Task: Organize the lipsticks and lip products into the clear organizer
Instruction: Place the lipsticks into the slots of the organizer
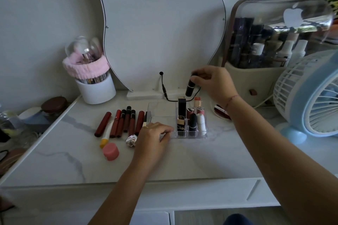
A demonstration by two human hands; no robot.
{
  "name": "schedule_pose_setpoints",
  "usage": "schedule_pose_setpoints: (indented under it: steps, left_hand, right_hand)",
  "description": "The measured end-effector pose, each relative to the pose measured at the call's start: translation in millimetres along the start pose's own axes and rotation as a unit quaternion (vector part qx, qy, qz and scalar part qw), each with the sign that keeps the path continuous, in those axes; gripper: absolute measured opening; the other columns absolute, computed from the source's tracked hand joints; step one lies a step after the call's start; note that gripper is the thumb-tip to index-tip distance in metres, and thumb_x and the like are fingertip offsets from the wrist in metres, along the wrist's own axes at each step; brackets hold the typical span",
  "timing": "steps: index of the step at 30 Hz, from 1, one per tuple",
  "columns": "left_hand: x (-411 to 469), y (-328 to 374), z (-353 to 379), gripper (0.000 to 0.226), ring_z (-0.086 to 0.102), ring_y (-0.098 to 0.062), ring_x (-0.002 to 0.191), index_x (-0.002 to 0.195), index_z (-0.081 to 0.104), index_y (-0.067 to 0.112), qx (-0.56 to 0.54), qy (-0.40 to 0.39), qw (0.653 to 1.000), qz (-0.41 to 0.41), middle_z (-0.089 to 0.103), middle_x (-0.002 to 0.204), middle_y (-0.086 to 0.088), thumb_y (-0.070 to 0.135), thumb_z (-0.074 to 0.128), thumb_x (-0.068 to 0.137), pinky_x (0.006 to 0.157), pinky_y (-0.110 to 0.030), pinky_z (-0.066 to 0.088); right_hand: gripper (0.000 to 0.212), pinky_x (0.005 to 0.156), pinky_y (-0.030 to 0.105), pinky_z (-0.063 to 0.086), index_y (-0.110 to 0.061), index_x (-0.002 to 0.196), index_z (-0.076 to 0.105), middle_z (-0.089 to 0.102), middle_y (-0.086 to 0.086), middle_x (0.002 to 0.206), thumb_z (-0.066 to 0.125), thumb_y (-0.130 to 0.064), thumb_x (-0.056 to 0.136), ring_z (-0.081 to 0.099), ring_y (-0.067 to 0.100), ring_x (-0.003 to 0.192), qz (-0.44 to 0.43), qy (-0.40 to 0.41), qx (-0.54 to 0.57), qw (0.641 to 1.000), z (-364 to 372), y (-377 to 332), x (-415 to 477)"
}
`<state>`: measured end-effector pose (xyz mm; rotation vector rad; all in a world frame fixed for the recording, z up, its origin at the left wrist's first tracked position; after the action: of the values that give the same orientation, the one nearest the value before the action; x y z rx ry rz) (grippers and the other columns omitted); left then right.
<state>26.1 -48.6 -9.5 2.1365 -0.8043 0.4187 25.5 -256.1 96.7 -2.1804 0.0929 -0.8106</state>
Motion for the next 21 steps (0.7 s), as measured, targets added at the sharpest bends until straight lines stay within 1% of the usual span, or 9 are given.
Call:
schedule_pose_setpoints:
  steps: [3, 5, 7, 10, 13, 14, 17, 19, 21]
  left_hand:
    - [-0.6, 1.1, -0.3, 0.02, 0.063, -0.015, 0.085, 0.091, 0.073, 0.015, 0.001, 0.006, 1.0, -0.001, 0.072, 0.087, -0.001, 0.001, 0.066, 0.078, 0.076, -0.027, 0.048]
    - [-0.8, 1.2, -0.3, 0.021, 0.062, -0.014, 0.085, 0.091, 0.073, 0.015, 0.003, 0.007, 1.0, 0.0, 0.072, 0.087, -0.001, 0.001, 0.066, 0.078, 0.077, -0.026, 0.047]
    - [-0.8, 1.0, -0.3, 0.021, 0.062, -0.014, 0.085, 0.091, 0.073, 0.016, 0.002, 0.007, 1.0, -0.002, 0.072, 0.088, 0.0, 0.001, 0.066, 0.078, 0.077, -0.026, 0.047]
    - [-0.7, 0.8, -0.4, 0.021, 0.062, -0.014, 0.085, 0.09, 0.073, 0.015, 0.002, 0.006, 1.0, -0.002, 0.073, 0.088, 0.0, 0.001, 0.066, 0.078, 0.078, -0.027, 0.048]
    - [0.0, 1.5, -0.3, 0.021, 0.062, -0.014, 0.084, 0.09, 0.073, 0.015, 0.002, 0.01, 1.0, 0.001, 0.073, 0.087, 0.0, 0.0, 0.066, 0.077, 0.077, -0.026, 0.047]
    - [0.2, 1.5, -0.2, 0.021, 0.063, -0.014, 0.083, 0.09, 0.074, 0.015, 0.002, 0.011, 1.0, 0.001, 0.073, 0.086, 0.0, 0.0, 0.066, 0.077, 0.076, -0.026, 0.047]
    - [-0.3, 1.1, -0.6, 0.021, 0.063, -0.014, 0.083, 0.09, 0.074, 0.015, 0.001, 0.011, 1.0, 0.0, 0.073, 0.086, -0.001, 0.0, 0.066, 0.078, 0.076, -0.026, 0.047]
    - [-0.4, 1.1, -1.0, 0.02, 0.063, -0.015, 0.083, 0.089, 0.074, 0.015, 0.001, 0.011, 1.0, 0.001, 0.073, 0.086, -0.001, 0.0, 0.066, 0.078, 0.076, -0.026, 0.047]
    - [-0.3, 1.6, -1.0, 0.02, 0.064, -0.016, 0.082, 0.089, 0.074, 0.014, 0.0, 0.011, 1.0, 0.003, 0.073, 0.085, -0.002, 0.0, 0.066, 0.077, 0.076, -0.029, 0.048]
  right_hand:
    - [0.021, 0.07, 0.01, 0.049, -0.012, 0.1, 0.07, 0.071, -0.001, 0.087, 0.067, -0.019, 0.081, 0.066, 0.008, 0.077, 0.015, -0.031, -0.014, 0.999, 11.9, 5.2, -6.8]
    - [0.021, 0.072, 0.015, 0.05, -0.012, 0.101, 0.07, 0.072, 0.001, 0.089, 0.067, -0.019, 0.082, 0.067, 0.01, 0.078, 0.022, -0.034, -0.013, 0.999, 14.4, 8.4, -9.2]
    - [0.021, 0.073, 0.017, 0.051, -0.012, 0.101, 0.07, 0.072, 0.002, 0.089, 0.067, -0.02, 0.081, 0.067, 0.011, 0.079, 0.02, -0.034, -0.015, 0.999, 14.2, 9.1, -8.6]
    - [0.023, 0.072, 0.017, 0.052, -0.011, 0.102, 0.07, 0.072, 0.003, 0.091, 0.067, -0.021, 0.081, 0.068, 0.012, 0.08, 0.017, -0.042, -0.013, 0.999, 13.2, 9.1, -7.0]
    - [0.023, 0.076, 0.023, 0.054, -0.01, 0.102, 0.07, 0.073, 0.005, 0.091, 0.067, -0.02, 0.081, 0.068, 0.014, 0.079, 0.021, -0.049, -0.016, 0.998, 13.5, 9.8, -7.8]
    - [0.022, 0.077, 0.025, 0.055, -0.011, 0.101, 0.07, 0.073, 0.005, 0.09, 0.067, -0.02, 0.081, 0.069, 0.015, 0.078, 0.024, -0.057, -0.021, 0.998, 14.3, 10.5, -8.5]
    - [0.021, 0.082, 0.024, 0.053, -0.013, 0.1, 0.07, 0.073, 0.003, 0.091, 0.067, -0.02, 0.081, 0.067, 0.011, 0.081, 0.025, -0.091, -0.05, 0.994, 18.8, 11.7, -9.8]
    - [0.021, 0.085, 0.029, 0.054, -0.016, 0.101, 0.07, 0.073, 0.001, 0.093, 0.066, -0.022, 0.081, 0.066, 0.011, 0.084, 0.026, -0.109, -0.07, 0.991, 21.0, 10.7, -9.5]
    - [0.022, 0.086, 0.033, 0.053, -0.019, 0.102, 0.07, 0.072, 0.0, 0.095, 0.064, -0.026, 0.082, 0.065, 0.012, 0.087, 0.024, -0.118, -0.101, 0.988, 19.9, 9.5, -7.8]
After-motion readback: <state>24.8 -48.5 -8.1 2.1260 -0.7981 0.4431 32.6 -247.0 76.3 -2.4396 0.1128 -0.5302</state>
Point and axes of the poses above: each hand's wrist, its own x-axis towards the middle knuckle, its own z-axis out of the palm, y = z × x, the point moved 1 cm from there along x, towards the middle knuckle
